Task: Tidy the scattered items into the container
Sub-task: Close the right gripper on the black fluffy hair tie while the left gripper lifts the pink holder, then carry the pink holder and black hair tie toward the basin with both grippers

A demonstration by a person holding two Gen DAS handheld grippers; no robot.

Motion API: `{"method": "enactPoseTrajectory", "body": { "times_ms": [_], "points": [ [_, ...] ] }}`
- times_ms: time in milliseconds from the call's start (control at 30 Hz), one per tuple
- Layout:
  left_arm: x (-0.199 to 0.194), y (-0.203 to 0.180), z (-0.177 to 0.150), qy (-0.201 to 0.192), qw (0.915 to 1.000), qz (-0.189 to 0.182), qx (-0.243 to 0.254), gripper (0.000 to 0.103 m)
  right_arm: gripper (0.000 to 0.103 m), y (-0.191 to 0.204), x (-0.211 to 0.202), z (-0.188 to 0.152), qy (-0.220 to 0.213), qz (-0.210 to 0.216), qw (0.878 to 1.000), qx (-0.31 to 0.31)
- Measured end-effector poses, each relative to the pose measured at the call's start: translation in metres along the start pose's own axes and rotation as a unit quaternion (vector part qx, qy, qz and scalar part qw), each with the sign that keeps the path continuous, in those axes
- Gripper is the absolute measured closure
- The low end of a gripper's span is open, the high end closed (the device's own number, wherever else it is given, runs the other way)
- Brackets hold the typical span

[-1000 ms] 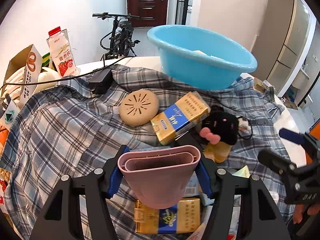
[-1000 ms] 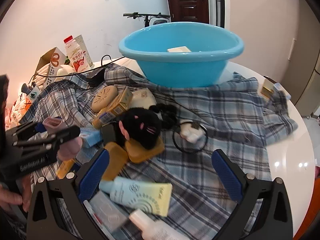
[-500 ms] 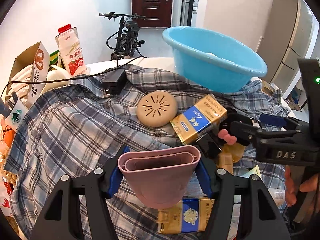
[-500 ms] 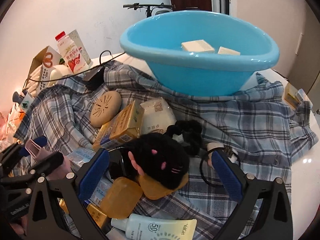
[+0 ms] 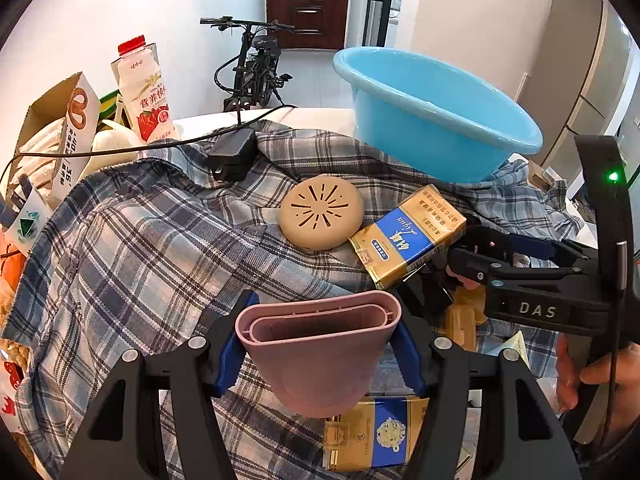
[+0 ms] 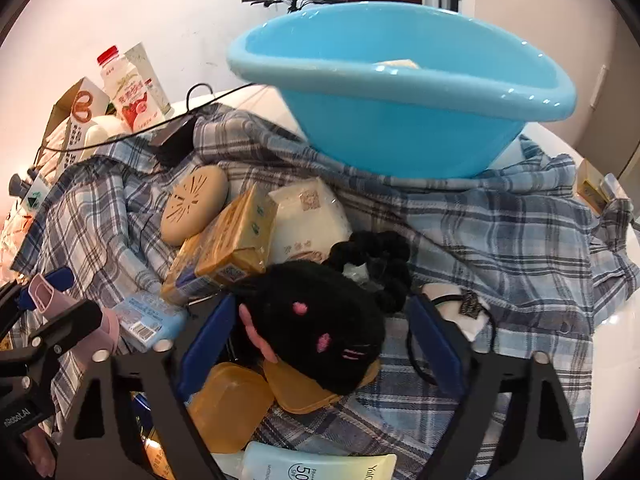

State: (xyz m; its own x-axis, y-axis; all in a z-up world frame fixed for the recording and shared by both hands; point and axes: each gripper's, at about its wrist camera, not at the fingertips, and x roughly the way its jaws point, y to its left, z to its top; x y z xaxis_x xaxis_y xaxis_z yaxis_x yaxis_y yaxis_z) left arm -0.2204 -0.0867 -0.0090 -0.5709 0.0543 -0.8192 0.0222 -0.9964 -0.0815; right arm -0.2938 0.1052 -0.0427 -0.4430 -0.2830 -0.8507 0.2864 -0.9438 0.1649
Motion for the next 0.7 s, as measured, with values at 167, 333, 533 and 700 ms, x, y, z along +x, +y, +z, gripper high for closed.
{"method": "enactPoseTrajectory", "body": {
  "times_ms": [167, 333, 533, 700],
  "points": [
    [0.001, -0.002, 0.0, 0.001, 1.0, 0.0, 0.002, 0.038, 0.057, 0.001, -0.001, -0.007, -0.001, 0.007, 1.0, 0.0],
    [0.001, -0.003, 0.0, 0.001, 1.0, -0.001, 0.002, 0.038, 0.058, -0.003, -0.016, -0.012, -0.011, 0.021, 1.0, 0.003],
    [-0.002, -0.01, 0.0, -0.001, 0.9999, -0.004, 0.009, 0.038, 0.058, -0.011, -0.036, -0.015, -0.029, 0.033, 0.999, 0.016],
    [-0.008, -0.017, 0.002, -0.007, 0.9999, -0.004, 0.015, 0.038, 0.058, -0.012, -0.051, -0.018, -0.043, 0.033, 0.998, 0.013]
  ]
}}
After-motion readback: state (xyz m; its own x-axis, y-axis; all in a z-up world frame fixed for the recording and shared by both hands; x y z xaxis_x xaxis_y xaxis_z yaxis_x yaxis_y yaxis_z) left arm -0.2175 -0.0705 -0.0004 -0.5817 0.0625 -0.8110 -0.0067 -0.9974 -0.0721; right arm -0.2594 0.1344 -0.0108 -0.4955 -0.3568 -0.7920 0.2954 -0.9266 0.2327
